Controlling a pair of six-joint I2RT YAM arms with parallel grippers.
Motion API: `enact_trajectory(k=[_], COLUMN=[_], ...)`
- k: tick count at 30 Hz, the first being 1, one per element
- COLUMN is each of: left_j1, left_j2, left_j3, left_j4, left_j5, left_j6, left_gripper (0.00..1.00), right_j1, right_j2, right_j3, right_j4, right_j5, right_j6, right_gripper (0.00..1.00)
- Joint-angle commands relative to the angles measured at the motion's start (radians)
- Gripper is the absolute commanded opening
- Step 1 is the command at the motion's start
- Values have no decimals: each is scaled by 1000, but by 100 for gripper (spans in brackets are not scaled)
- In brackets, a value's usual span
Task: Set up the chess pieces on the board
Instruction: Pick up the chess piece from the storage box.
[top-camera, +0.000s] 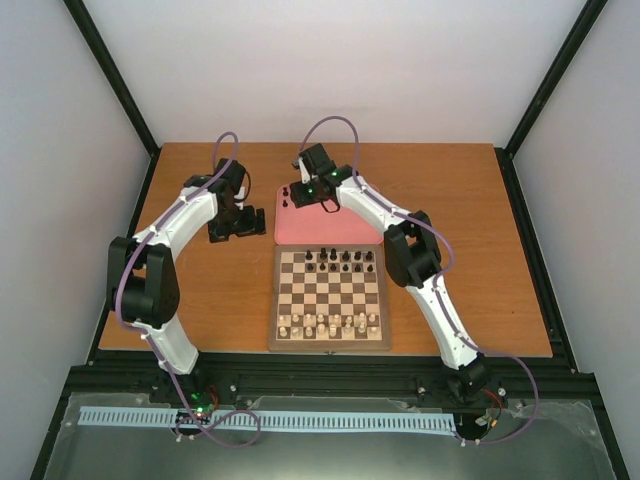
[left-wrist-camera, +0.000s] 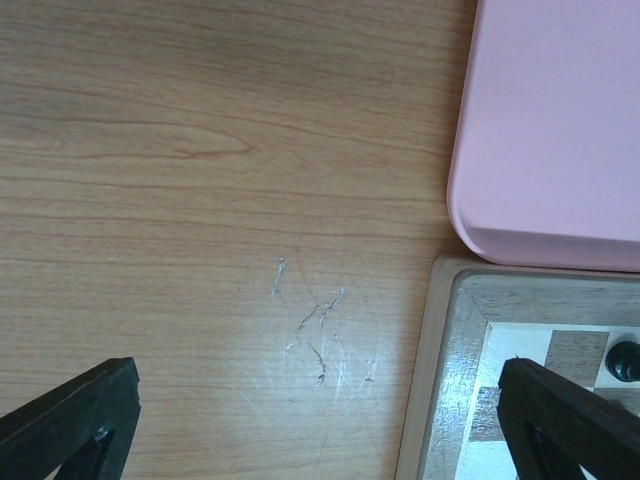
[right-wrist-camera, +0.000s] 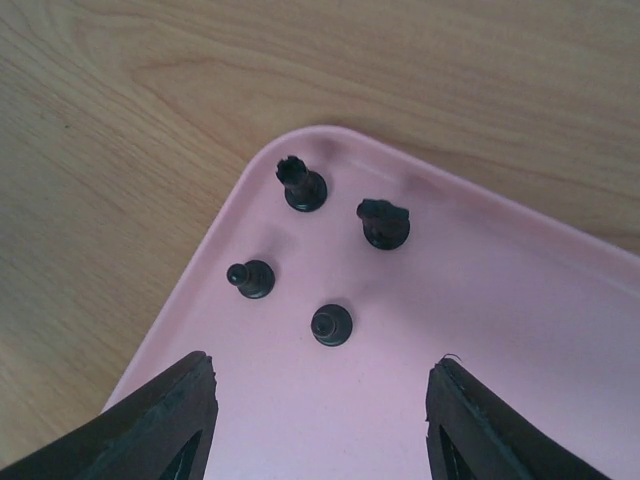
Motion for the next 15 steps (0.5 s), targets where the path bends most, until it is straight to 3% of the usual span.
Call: enact_trajectory(k=[1, 15], left_j1=[6, 6], left_j2=[-8, 35], left_j3=[28, 44], left_j4=[1, 11], left_j5=[19, 29], left_j6=[-17, -13], left_gripper=[100, 100], right_j1=[3, -3], right_j2=[38, 131], right_j3=[47, 65], right_j4=[41, 87], right_j5=[-21, 7], right_j6=[35, 75], right_gripper=[57, 48])
